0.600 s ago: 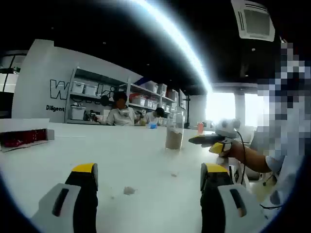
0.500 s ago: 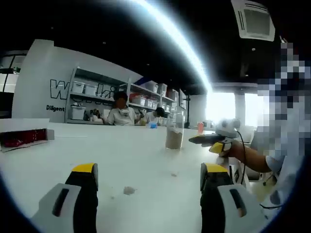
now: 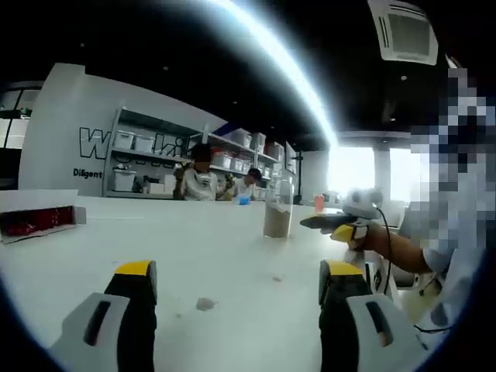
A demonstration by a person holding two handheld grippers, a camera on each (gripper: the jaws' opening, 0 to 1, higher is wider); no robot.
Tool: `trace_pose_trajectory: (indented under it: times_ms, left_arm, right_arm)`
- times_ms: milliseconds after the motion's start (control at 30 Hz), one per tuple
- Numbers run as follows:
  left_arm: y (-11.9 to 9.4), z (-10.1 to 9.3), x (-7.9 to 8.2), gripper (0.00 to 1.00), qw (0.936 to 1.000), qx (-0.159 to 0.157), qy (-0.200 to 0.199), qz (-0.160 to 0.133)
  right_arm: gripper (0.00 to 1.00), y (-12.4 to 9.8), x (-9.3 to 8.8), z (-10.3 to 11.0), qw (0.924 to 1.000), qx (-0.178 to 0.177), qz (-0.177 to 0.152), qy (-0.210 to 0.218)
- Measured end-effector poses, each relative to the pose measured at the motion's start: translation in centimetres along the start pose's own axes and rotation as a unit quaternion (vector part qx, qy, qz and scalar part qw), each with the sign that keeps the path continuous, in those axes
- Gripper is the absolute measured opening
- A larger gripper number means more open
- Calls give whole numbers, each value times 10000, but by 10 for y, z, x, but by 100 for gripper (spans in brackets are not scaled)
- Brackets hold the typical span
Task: Tear open the coffee pouch, take out the coffee, and pour the coffee from the pouch into the cup
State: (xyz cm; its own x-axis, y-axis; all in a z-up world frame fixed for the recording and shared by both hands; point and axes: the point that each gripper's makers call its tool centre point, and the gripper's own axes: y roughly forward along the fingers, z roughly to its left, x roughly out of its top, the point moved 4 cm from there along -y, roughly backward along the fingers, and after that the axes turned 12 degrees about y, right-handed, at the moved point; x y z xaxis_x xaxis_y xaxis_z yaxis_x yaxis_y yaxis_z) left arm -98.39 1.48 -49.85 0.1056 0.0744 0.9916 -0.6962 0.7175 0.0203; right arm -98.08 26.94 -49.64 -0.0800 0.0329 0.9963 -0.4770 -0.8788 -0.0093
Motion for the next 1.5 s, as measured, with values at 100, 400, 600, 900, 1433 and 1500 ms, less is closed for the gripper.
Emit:
trace_pose_trajectory:
  times_ms: [100, 400, 600, 900, 1433, 1500]
  left_arm:
    - [0, 0, 0, 87, 10000, -8, -5, -4]
    - [0, -1, 0, 87, 10000, -45, -16, -6]
    - [1, -1, -2, 87, 10000, -37, -52, 58]
    - [-1, -1, 0, 87, 10000, -15, 6, 4]
    - [0, -1, 0, 86, 10000, -72, 16, 11]
    - [0, -1, 0, 86, 10000, -75, 19, 15]
  right_arm:
    - [49, 0, -1, -1, 10000, -20, 43, -7]
    - [49, 0, 0, -1, 10000, -43, 0, 44]
    - [45, 2, 3, -1, 9998, -9, -83, 173]
    - [44, 4, 1, -4, 9996, -27, 10, 276]
    - [42, 13, 3, -2, 9994, 2, -52, 338]
    - [42, 14, 3, -1, 9995, -24, -23, 314]
